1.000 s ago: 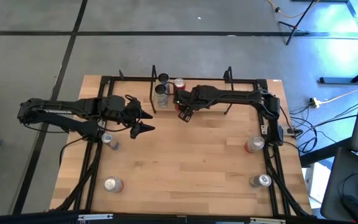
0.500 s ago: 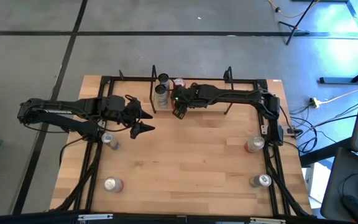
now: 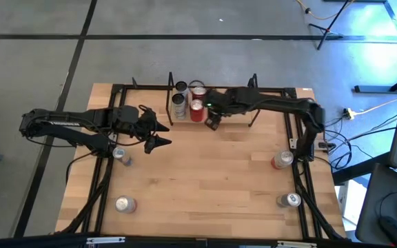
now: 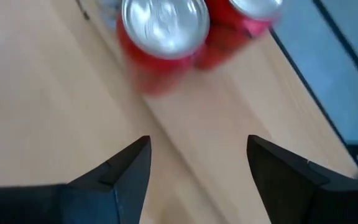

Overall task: Place canned beverage on shelf
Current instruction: Put the right pink soda can on the shelf

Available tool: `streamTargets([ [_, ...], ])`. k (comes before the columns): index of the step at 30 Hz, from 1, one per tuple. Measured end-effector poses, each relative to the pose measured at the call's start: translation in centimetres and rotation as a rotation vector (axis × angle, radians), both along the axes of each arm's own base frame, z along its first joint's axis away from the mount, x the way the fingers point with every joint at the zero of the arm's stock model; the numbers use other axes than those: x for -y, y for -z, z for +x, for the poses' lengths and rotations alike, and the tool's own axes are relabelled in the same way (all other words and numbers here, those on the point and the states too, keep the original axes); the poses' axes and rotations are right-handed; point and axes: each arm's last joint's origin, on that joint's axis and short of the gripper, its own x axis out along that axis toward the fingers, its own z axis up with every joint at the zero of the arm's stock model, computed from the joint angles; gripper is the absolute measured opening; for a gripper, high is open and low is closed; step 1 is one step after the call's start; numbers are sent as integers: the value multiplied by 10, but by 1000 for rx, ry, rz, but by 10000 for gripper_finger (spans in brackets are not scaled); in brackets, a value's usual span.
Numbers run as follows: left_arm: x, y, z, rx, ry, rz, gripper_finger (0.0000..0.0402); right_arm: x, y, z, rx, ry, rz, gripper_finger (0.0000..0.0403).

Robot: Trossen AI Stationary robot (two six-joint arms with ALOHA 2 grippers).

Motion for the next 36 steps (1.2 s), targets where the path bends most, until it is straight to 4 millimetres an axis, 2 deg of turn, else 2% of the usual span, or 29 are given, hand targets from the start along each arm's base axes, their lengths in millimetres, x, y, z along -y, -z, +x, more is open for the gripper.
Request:
streamTargets([
  [5, 0, 0, 0, 0, 0, 0, 308, -26, -39, -45, -39, -27, 42, 248],
  [9, 0, 0, 0, 0, 0, 0, 308, -42, -56, -77, -86, -3, 77, 248],
  [13, 0, 0, 0, -1, 0, 1, 308, -52, -58, -112, -119, 28, 151, 248],
  [19, -1, 0, 0, -1, -13, 15, 308, -62, -47, -179, -142, 182, 340, 248],
  [22, -1, 0, 0, -1, -17, 17, 308, -66, -38, -205, -118, 259, 440, 248],
  [25, -1, 0, 0, -1, -17, 17, 308, -70, -27, -221, -133, 295, 561, 248],
  [28, -1, 0, 0, -1, -19, 17, 308, -72, -16, -229, -162, 339, 610, 261],
  [36, -1, 0, 0, 0, -22, 10, 308, -73, 10, -228, -273, 376, 628, 373],
])
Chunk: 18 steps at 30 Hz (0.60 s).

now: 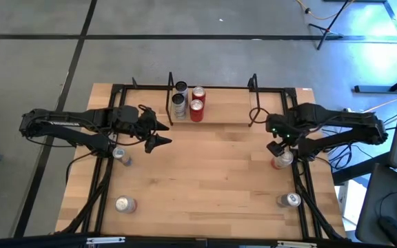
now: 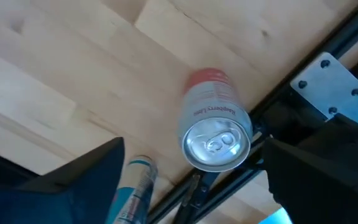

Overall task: Place canned beverage on shelf
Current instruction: Put the right pink soda can on the shelf

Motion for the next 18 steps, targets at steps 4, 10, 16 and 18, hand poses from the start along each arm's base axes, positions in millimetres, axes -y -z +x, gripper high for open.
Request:
streamTargets([
  [4, 0, 0, 0, 0, 0, 0, 308, 0, 9, -2, -36, 0, 3, 396],
  [10, 0, 0, 0, 0, -1, 1, 308, 0, 23, -3, -100, 19, 7, 379],
  [16, 0, 0, 0, 0, -1, 0, 308, -4, 38, -7, -156, -1, 29, 377],
  [18, 0, 0, 0, 0, -2, 0, 308, -8, 40, -5, -143, -26, 34, 377],
])
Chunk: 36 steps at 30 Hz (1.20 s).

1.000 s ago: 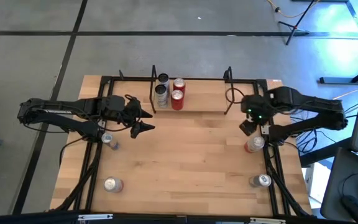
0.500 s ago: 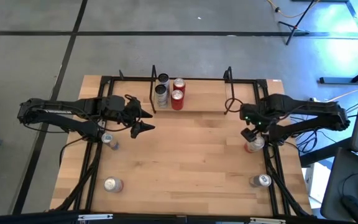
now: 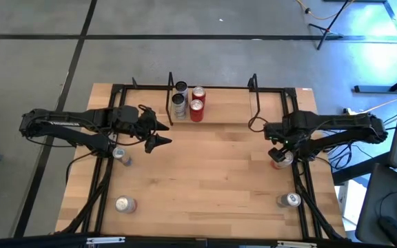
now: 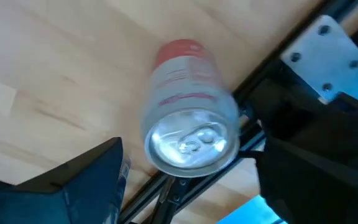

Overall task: Place canned beverage on shelf
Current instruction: Put the right pink soda can on the shelf

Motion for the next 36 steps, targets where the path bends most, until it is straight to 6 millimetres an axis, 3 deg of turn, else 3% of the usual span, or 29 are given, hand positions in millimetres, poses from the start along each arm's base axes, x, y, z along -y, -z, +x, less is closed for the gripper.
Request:
streamTargets([
  [4, 0, 0, 0, 0, 0, 0, 308, -7, 5, 3, 18, -37, 4, 376],
  [12, -1, 0, 0, 1, -23, 13, 308, -16, 33, 5, -76, -75, -33, 376],
  [17, -1, 0, 0, 1, -23, 13, 308, -20, 35, 10, -55, -102, -47, 374],
  [20, -1, 0, 0, 1, -23, 13, 308, -20, 36, 10, -59, -104, -48, 354],
  [25, -1, 0, 0, 0, -17, 10, 308, -20, 35, 10, -65, -105, -48, 279],
  [27, -1, 0, 0, 0, -20, 12, 308, -20, 34, 11, -56, -105, -48, 251],
  [36, 0, -4, 2, 52, 6, 10, 308, -20, -11, 42, 236, -197, -139, 249],
])
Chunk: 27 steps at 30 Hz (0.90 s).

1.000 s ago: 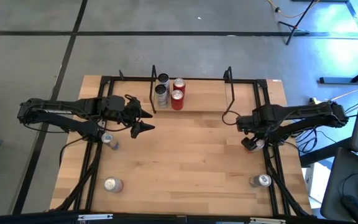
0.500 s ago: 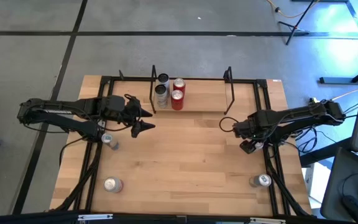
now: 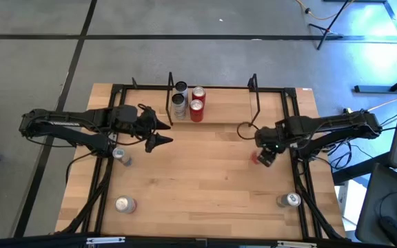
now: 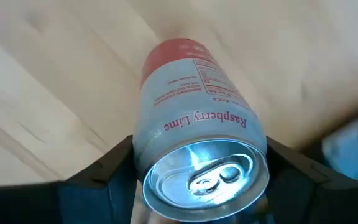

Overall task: Place canned beverage on shelf
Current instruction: Put the right pink soda can on the shelf

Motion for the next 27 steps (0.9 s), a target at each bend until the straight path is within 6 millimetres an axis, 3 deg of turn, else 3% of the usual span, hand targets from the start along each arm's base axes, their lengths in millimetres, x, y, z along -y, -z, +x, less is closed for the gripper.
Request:
streamTargets([
  [5, 0, 0, 9, 29, 5, 10, 308, -1, -27, 32, 137, -100, -100, 249],
  [13, -3, 9, 42, 39, 54, -4, 279, -3, -82, 94, 342, -309, -252, 249],
  [20, -5, -7, 71, 55, 153, 31, 209, 2, -124, 131, 508, -389, -300, 249],
  [27, -6, -11, 85, 50, 178, 89, 130, -1, -132, 145, 579, -430, -297, 249],
])
